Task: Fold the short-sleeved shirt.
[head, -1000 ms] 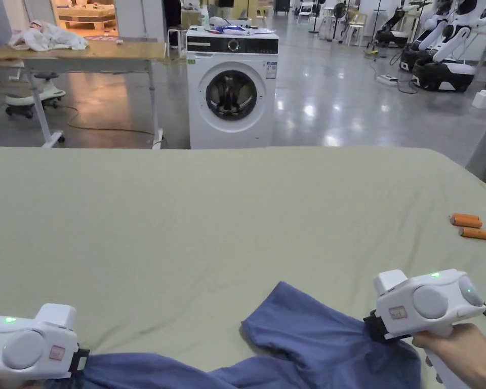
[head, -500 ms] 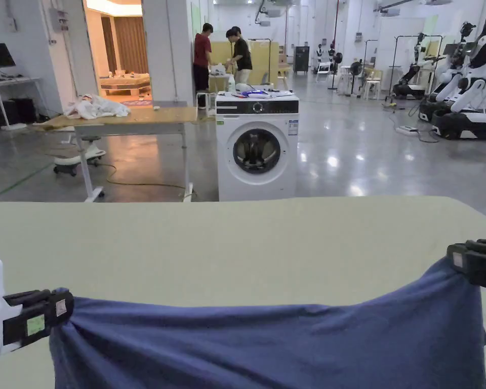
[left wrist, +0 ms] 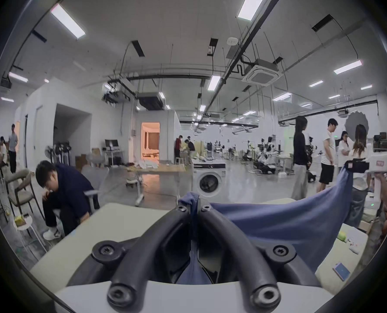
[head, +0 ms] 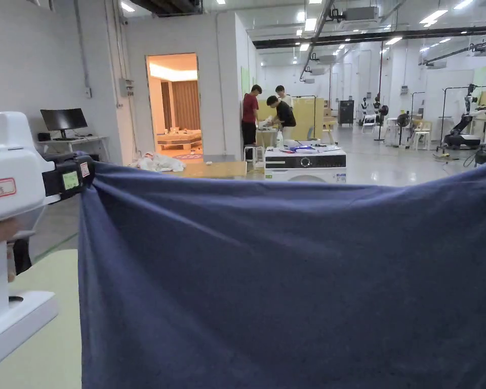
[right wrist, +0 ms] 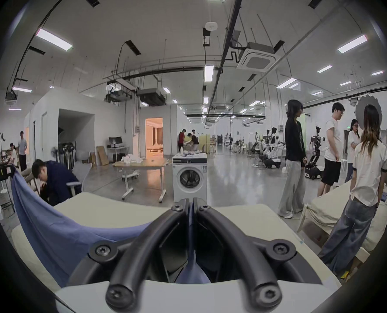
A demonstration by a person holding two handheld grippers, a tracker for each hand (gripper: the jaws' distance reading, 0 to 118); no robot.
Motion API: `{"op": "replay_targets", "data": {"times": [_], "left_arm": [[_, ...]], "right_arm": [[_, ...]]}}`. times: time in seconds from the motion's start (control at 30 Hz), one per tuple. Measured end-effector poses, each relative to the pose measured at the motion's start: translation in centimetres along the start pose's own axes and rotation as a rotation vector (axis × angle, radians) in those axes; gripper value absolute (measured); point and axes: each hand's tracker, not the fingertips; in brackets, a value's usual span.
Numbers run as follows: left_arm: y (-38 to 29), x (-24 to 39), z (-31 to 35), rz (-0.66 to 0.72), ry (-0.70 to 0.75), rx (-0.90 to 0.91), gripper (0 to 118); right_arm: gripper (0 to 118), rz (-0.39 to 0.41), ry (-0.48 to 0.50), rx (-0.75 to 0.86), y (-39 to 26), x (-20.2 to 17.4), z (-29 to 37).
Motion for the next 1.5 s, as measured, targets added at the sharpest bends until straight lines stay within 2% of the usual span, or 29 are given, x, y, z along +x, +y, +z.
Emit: {"op": "replay_targets", "data": {"times": [0.17,0.4,0.57,0.73,0.8,0.93,1.03,1.13,1.23,1.33,1.5], "left_arm": [[2.5,0.1,-4.6,-0.003,0.024,-0.007,0],[5.4,0.0,-11.6,-0.017,0.092,-0.013,0],[6.6,0.1,-15.4,-0.041,0.127,-0.02,0],[6.6,0.0,-17.9,-0.036,0.144,-0.029,0],[5.9,0.0,-18.8,-0.026,0.143,-0.043,0],[2.6,0.4,-20.5,-0.027,0.151,-0.093,0],[-0.9,0.7,-20.9,-0.021,0.125,-0.141,0],[-4.6,0.6,-21.0,0.004,0.119,-0.201,0],[-7.5,1.0,-19.6,0.027,0.098,-0.236,0],[-9.9,1.2,-17.1,0.048,0.055,-0.251,0],[-14.4,1.4,-10.3,0.033,0.004,-0.268,0]], "right_arm": [[1,0.01,-0.046,0.033,4.3,-1.2,-3.5],[1,0.075,-0.14,0.082,9.3,-2.6,-8.6],[1,0.014,-0.163,0.092,11.1,-2.0,-11.6],[1,0.024,-0.204,0.109,11.5,-2.7,-13.9],[1,0.057,-0.238,0.102,10.8,-3.0,-15.0],[1,0.034,-0.218,0.064,8.0,-2.9,-16.5],[1,0.072,-0.201,-0.005,4.8,-2.8,-17.6],[1,0.04,-0.172,-0.054,1.2,-2.5,-18.0],[1,0.01,-0.142,-0.098,-1.7,-2.1,-17.7],[1,0.032,-0.115,-0.108,-4.3,-1.7,-16.0],[1,0.039,-0.073,-0.114,-7.8,-0.9,-9.6]]}}
